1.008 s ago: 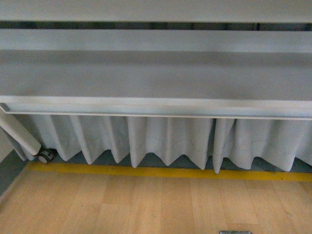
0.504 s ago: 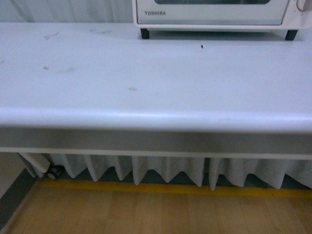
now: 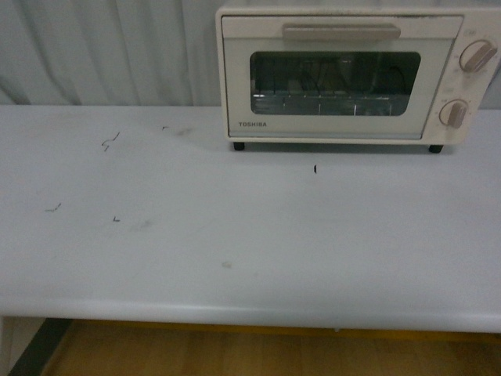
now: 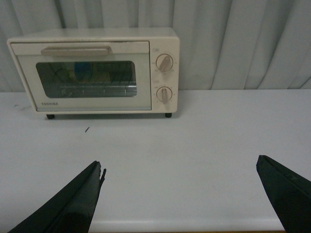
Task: Open oven
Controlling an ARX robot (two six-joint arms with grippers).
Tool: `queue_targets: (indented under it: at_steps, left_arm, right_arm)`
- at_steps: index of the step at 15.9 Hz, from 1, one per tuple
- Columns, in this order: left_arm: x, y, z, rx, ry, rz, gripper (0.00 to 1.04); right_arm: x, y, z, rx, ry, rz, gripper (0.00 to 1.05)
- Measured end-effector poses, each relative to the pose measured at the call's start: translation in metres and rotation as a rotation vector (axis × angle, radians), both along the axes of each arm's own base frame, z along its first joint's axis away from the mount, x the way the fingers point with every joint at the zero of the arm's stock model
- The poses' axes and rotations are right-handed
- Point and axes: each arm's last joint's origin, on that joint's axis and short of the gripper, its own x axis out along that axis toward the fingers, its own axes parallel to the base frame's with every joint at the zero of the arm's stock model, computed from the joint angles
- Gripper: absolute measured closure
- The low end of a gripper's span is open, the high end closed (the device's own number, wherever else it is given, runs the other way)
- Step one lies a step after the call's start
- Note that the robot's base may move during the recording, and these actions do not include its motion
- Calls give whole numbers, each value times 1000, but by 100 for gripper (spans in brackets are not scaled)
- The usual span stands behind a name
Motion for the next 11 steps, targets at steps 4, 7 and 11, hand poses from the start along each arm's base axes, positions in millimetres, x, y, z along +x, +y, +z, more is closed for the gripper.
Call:
queue_targets:
  at_steps: [4, 7, 11]
  left_arm:
    - [0, 0, 0, 0, -2, 1, 7]
    - [0, 0, 0, 0, 0, 1, 7]
    - [0, 0, 0, 0, 1, 1, 7]
  right_arm:
    - [0, 0, 0, 0, -5, 0, 6]
    - [0, 0, 0, 0, -1, 0, 6]
    - [0, 0, 0, 0, 0, 0, 6]
